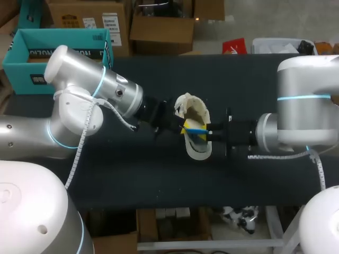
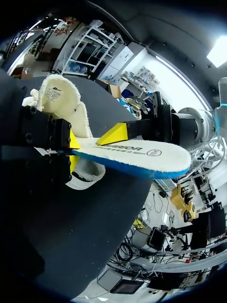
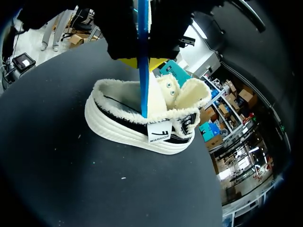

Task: Open the shoe tongue, take the insole out of the shoe, put the insole back into the shoe, and pack the shoe into the shoebox

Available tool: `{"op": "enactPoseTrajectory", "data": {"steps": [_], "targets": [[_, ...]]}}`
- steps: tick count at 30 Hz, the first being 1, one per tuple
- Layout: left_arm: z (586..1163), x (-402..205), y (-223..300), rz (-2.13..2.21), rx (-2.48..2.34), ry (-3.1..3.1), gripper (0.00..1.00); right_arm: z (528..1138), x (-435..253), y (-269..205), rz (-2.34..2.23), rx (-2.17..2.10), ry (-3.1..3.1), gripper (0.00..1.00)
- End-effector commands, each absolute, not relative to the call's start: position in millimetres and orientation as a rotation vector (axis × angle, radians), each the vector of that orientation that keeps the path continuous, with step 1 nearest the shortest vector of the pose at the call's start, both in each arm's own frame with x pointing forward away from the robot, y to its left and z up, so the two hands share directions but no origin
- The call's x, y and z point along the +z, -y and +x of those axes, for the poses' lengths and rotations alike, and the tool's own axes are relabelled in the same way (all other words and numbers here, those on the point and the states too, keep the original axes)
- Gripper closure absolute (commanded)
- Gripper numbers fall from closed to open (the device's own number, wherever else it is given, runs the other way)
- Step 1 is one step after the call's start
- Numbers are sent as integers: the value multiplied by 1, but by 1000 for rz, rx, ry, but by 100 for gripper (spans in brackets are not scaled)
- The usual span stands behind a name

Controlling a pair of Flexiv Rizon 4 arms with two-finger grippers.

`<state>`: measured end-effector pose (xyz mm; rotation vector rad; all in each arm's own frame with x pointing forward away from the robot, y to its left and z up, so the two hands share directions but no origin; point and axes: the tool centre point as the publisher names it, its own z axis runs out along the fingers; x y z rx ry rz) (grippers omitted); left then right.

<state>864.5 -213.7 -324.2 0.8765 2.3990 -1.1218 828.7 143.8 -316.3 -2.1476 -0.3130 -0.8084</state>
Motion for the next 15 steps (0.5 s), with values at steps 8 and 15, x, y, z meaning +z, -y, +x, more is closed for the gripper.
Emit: {"op": "enactPoseTrajectory", "data": {"steps": [8, 15], "targets": [[879, -337, 220, 834, -1091, -2407, 100, 850, -325, -148, -2180, -781, 361, 100], [884, -339, 223, 827, -1079, -2416, 100, 862, -339, -143, -2147, -802, 385, 100]]}}
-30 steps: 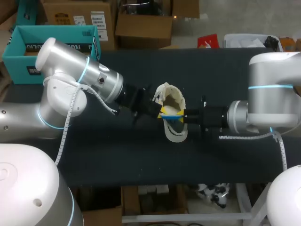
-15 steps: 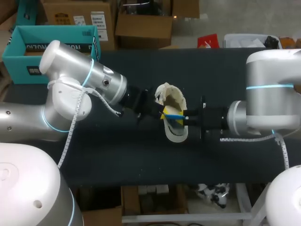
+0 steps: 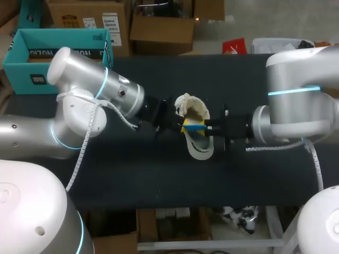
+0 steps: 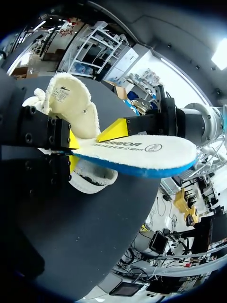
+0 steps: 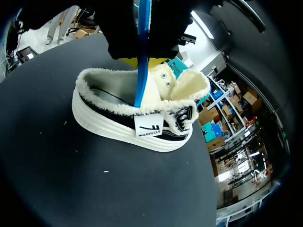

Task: Open the shoe tongue, take the insole out of the shoe, put the insole back into the shoe, and pack the shoe into the shoebox

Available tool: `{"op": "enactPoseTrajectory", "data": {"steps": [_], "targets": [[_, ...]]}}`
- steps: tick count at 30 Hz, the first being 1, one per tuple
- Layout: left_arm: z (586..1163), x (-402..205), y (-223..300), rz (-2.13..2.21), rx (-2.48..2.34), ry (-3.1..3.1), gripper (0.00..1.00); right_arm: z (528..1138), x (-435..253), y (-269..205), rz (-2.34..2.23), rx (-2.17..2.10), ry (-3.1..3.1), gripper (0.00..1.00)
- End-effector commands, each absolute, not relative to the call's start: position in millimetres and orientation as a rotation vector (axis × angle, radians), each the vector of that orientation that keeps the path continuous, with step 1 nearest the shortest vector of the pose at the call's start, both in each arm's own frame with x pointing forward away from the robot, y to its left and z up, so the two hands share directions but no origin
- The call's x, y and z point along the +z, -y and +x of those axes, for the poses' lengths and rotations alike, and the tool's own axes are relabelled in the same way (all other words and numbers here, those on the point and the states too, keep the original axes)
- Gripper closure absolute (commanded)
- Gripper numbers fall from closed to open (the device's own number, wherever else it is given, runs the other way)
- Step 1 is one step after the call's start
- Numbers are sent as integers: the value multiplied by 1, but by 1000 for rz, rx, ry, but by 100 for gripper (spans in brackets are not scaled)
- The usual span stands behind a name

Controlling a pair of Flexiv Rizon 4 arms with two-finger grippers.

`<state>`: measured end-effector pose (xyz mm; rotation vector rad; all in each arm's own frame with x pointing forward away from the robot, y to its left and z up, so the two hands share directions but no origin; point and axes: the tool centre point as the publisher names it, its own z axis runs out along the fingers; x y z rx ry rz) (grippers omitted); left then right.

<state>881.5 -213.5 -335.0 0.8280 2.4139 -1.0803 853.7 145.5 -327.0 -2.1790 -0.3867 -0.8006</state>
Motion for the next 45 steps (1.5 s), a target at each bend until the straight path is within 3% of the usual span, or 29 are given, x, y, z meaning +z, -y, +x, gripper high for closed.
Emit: {"op": "enactPoseTrajectory", "data": {"steps": [1, 17, 21, 23, 28, 29, 30, 31, 32, 35, 36, 37, 38, 39, 40, 41, 42, 45], "targets": [[885, -339, 223, 825, -1078, -2417, 100, 863, -341, -142, -2147, -803, 383, 100], [896, -351, 233, 752, -1072, -2469, 100, 873, -360, -130, -2164, -766, 365, 100], [885, -345, 227, 773, -1076, -2457, 68, 874, -361, -127, -2160, -764, 363, 100], [879, -341, 224, 777, -1087, -2438, 60, 873, -361, -126, -2160, -765, 361, 100], [867, -334, 225, 790, -1106, -2400, 65, 871, -362, -123, -2160, -766, 357, 100], [866, -333, 226, 792, -1107, -2394, 70, 871, -362, -123, -2159, -765, 358, 100], [865, -332, 228, 792, -1107, -2390, 79, 871, -363, -123, -2158, -764, 359, 100], [865, -331, 230, 793, -1106, -2389, 95, 872, -363, -123, -2157, -763, 361, 100], [865, -331, 232, 797, -1098, -2387, 100, 872, -363, -123, -2155, -762, 362, 100], [864, -333, 237, 801, -1088, -2390, 100, 871, -361, -123, -2147, -764, 366, 100], [864, -334, 238, 801, -1085, -2391, 100, 869, -359, -123, -2150, -768, 367, 93], [864, -335, 238, 800, -1081, -2392, 100, 867, -356, -123, -2153, -772, 368, 64], [864, -335, 238, 800, -1077, -2393, 100, 864, -354, -123, -2156, -775, 367, 44], [863, -335, 238, 799, -1075, -2393, 100, 860, -350, -123, -2164, -781, 369, 17], [863, -335, 238, 797, -1072, -2392, 100, 856, -347, -123, -2177, -785, 370, 10], [863, -336, 238, 794, -1068, -2391, 100, 852, -344, -122, -2184, -788, 371, 24], [864, -336, 237, 792, -1066, -2391, 100, 848, -341, -122, -2192, -788, 372, 51], [865, -335, 235, 783, -1062, -2391, 100, 841, -335, -120, -2216, -785, 370, 91]]}}
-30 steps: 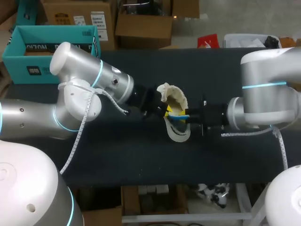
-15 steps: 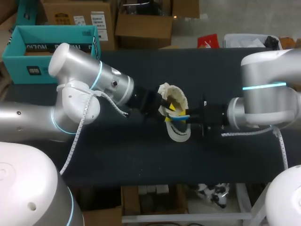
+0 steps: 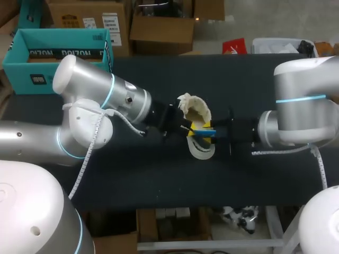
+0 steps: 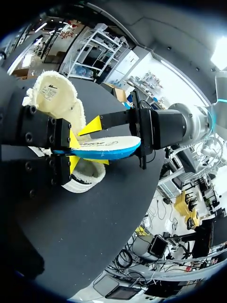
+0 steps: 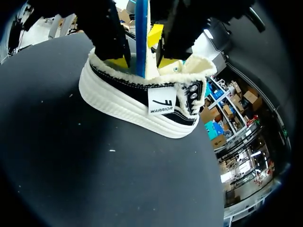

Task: Open the shoe tongue, take the insole out of the shoe, put the insole back into the shoe, and pack the shoe into the shoebox

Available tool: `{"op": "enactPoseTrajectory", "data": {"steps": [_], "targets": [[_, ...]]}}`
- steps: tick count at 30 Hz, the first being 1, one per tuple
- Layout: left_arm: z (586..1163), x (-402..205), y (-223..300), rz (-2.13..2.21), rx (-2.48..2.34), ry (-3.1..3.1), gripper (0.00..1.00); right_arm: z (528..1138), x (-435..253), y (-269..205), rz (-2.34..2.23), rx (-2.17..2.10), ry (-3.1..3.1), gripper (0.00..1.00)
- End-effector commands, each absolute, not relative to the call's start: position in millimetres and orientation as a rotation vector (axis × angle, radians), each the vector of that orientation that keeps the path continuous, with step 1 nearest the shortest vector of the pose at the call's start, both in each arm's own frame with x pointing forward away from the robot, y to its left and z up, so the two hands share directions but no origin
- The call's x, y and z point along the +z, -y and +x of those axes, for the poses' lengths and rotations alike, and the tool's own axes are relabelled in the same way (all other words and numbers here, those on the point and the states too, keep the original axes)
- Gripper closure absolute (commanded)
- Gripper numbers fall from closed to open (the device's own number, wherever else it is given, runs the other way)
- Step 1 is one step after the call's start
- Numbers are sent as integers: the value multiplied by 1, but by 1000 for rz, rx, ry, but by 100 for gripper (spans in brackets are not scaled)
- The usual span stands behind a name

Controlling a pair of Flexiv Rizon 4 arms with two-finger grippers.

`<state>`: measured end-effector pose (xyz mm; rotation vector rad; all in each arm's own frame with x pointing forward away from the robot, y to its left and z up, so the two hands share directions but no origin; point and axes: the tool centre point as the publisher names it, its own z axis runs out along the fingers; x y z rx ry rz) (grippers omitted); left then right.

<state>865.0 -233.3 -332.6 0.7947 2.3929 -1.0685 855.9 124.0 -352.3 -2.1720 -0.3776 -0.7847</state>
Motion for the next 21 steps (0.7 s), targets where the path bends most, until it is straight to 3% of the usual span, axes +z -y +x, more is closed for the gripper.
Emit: {"op": "enactPoseTrajectory", "data": {"steps": [1, 21], "targets": [[865, -335, 234, 779, -1060, -2391, 100, 840, -334, -120, -2217, -785, 371, 100], [887, -356, 239, 704, -996, -2438, 100, 875, -358, -131, -2222, -748, 431, 100]]}}
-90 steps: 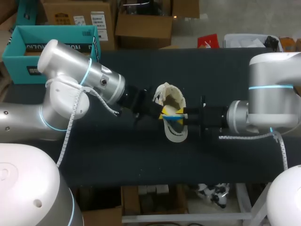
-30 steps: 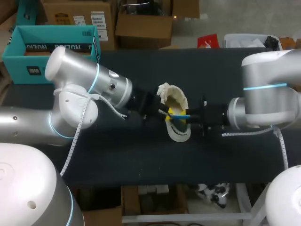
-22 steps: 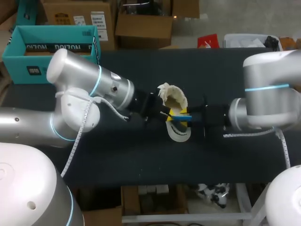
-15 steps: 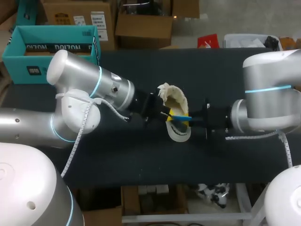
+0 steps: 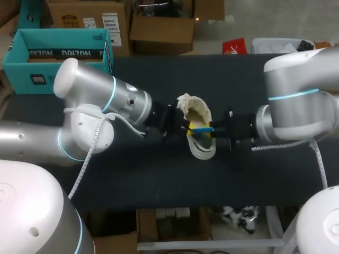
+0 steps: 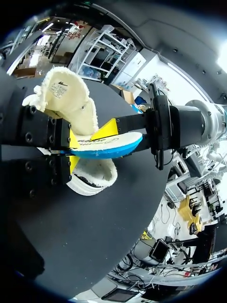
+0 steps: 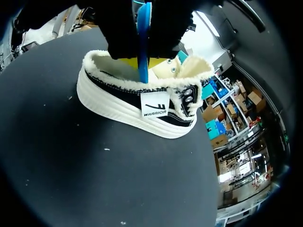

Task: Open the shoe tongue, take the insole out of the shoe, put the insole back into the shoe, and pack the shoe into the shoebox

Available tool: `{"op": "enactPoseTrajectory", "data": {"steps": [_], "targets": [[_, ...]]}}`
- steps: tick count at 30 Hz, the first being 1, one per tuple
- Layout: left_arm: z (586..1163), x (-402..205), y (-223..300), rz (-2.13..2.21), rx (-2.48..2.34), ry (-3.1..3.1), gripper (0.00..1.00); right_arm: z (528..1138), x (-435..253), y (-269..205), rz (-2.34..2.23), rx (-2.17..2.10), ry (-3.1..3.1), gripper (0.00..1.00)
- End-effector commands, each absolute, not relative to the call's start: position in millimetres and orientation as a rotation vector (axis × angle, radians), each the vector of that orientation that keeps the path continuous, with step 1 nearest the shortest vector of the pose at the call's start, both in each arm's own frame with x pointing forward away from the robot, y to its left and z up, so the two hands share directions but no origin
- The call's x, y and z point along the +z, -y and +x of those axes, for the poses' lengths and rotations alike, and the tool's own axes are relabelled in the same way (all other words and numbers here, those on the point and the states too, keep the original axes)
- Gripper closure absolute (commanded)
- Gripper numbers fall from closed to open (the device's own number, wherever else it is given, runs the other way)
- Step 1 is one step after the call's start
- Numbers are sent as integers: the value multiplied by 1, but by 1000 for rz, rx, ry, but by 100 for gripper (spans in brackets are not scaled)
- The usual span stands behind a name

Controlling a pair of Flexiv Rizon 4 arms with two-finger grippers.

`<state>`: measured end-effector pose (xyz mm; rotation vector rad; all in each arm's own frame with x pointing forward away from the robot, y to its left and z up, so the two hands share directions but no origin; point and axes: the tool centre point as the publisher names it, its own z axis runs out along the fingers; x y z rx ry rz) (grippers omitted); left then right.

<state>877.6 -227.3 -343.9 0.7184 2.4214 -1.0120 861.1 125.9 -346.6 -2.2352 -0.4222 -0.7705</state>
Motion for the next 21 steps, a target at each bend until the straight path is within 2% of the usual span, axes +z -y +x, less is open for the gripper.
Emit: {"op": "enactPoseTrajectory", "data": {"steps": [1, 6, 7, 9, 14, 16, 17, 20, 21], "targets": [[890, -358, 239, 692, -994, -2448, 100, 877, -361, -130, -2221, -746, 432, 100], [898, -363, 236, 646, -1011, -2484, 100, 880, -368, -129, -2221, -727, 419, 100], [898, -363, 235, 643, -1021, -2484, 96, 880, -369, -129, -2222, -725, 417, 100], [895, -360, 231, 645, -1033, -2476, 82, 879, -370, -128, -2225, -723, 411, 100], [887, -354, 229, 662, -1057, -2446, 69, 877, -369, -126, -2230, -725, 401, 100], [883, -351, 231, 672, -1068, -2431, 71, 877, -369, -126, -2231, -726, 399, 100], [880, -350, 232, 679, -1067, -2423, 75, 877, -369, -126, -2232, -725, 399, 100], [877, -347, 235, 691, -1072, -2408, 100, 876, -368, -126, -2232, -719, 396, 100], [876, -346, 236, 697, -1069, -2406, 100, 875, -368, -126, -2231, -717, 393, 100]]}}
